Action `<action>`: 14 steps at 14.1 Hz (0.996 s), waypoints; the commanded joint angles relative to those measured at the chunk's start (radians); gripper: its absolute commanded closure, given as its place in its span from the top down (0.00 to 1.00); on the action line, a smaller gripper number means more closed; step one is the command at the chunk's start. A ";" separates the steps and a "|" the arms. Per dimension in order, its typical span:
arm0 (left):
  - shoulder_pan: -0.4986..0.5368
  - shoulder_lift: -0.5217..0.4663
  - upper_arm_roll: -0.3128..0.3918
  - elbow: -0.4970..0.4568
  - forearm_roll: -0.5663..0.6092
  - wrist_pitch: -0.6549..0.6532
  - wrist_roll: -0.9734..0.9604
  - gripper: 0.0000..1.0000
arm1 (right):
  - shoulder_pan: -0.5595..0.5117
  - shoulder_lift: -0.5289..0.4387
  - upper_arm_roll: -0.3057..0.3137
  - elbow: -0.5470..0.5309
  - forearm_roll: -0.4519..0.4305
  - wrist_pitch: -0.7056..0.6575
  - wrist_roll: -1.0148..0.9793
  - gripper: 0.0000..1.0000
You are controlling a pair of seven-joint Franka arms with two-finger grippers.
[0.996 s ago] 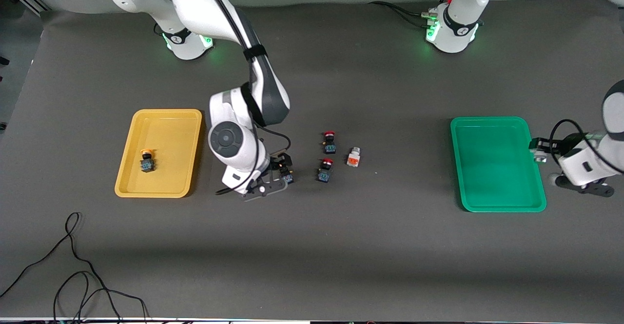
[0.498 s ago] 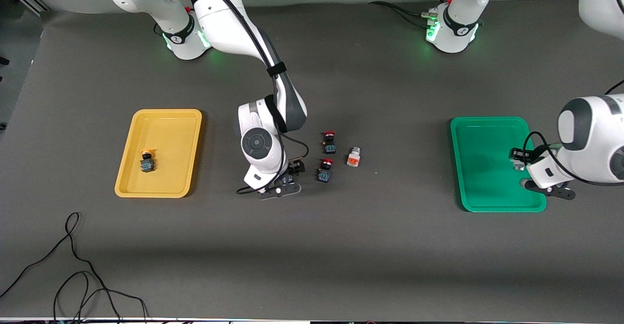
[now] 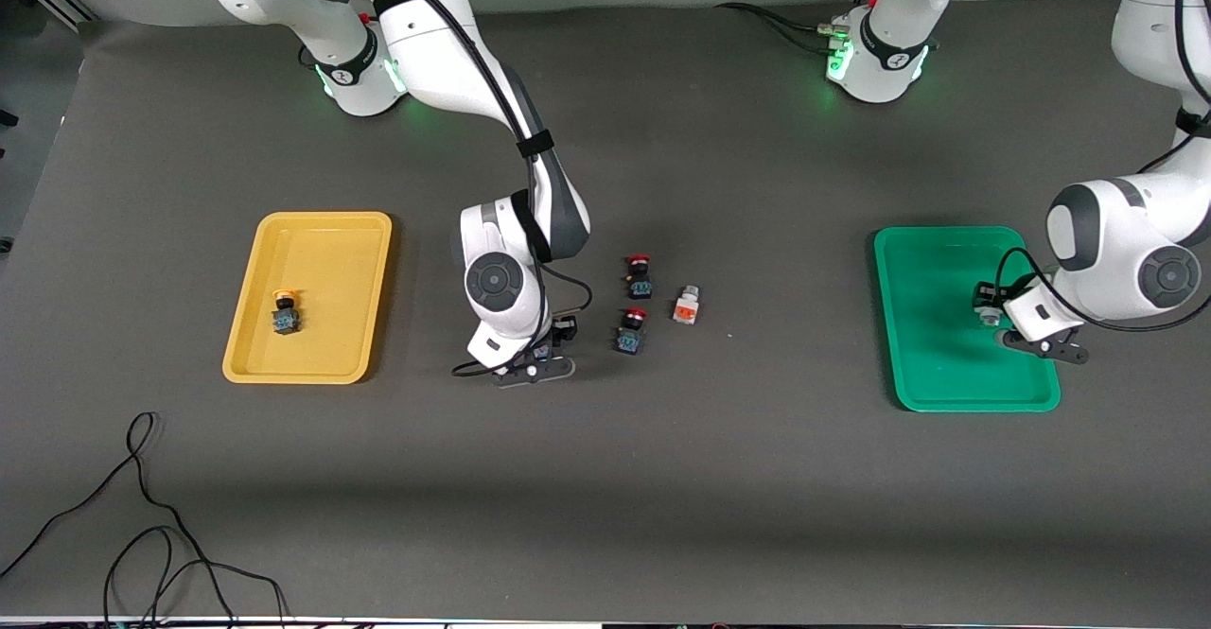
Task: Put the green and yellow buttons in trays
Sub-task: 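Release the green button in the green tray while the right gripper grasps a yellow button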
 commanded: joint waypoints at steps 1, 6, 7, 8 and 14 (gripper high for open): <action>0.005 -0.014 -0.006 -0.012 0.008 0.011 0.016 0.99 | 0.003 -0.030 0.003 -0.006 0.012 0.003 0.027 0.32; -0.062 -0.107 -0.026 0.101 -0.007 -0.258 -0.022 1.00 | -0.013 -0.102 -0.079 0.085 0.001 -0.257 0.044 0.30; -0.101 -0.109 -0.027 0.177 -0.009 -0.374 -0.080 1.00 | -0.013 -0.129 -0.112 0.094 -0.004 -0.319 0.031 0.30; -0.148 -0.106 -0.029 0.254 -0.009 -0.483 -0.147 1.00 | -0.011 -0.168 -0.152 0.091 -0.010 -0.374 0.017 0.30; -0.409 -0.076 -0.027 0.419 -0.205 -0.601 -0.526 1.00 | 0.003 -0.286 -0.440 -0.160 -0.114 -0.434 -0.390 0.30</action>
